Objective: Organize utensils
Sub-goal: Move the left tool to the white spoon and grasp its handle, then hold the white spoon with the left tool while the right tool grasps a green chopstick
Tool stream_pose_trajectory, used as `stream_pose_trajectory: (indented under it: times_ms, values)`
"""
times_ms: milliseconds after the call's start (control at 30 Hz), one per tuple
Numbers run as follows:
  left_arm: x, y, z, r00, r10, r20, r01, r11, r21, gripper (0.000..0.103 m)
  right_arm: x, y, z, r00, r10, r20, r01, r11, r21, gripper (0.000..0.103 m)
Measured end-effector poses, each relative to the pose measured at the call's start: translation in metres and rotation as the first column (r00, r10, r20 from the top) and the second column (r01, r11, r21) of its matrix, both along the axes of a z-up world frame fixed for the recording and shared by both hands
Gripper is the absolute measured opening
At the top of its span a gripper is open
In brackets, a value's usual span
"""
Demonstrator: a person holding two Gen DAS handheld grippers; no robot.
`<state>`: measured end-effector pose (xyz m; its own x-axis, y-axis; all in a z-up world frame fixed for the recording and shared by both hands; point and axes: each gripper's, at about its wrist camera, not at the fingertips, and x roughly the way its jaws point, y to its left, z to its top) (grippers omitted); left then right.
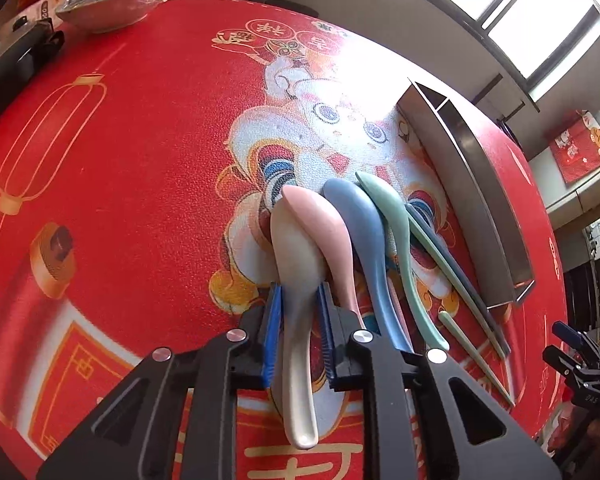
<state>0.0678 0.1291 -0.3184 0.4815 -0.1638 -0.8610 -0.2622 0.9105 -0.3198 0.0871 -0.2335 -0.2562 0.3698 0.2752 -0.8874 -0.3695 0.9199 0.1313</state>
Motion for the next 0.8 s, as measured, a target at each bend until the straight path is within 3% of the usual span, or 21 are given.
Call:
stream_pose_trajectory:
  times_ms: [233, 633, 800]
  values:
    - [-0.014, -0.021, 0.007, 0.997, -0.074, -0.004, 0.075, 0.997, 0.025, 0.007, 0.003, 0.007, 0.0, 1.0, 0.016, -0.009, -0.016, 1.0, 0.011, 0.088]
    - [-0.049, -0.061, 0.0, 0.984, -0.168, -0.058, 0.173, 0.981, 0.092, 0.009, 0.004, 0.032, -0.009, 0.992, 0.095, -0.082, -0.088, 0.993, 0.085, 0.088]
    - [-0.055, -0.07, 0.003, 0.982, -0.171, -0.081, 0.184, 0.964, 0.19, 0.006, 0.002, 0.043, -0.008, 0.984, 0.156, -0.09, -0.144, 0.981, 0.128, 0.088]
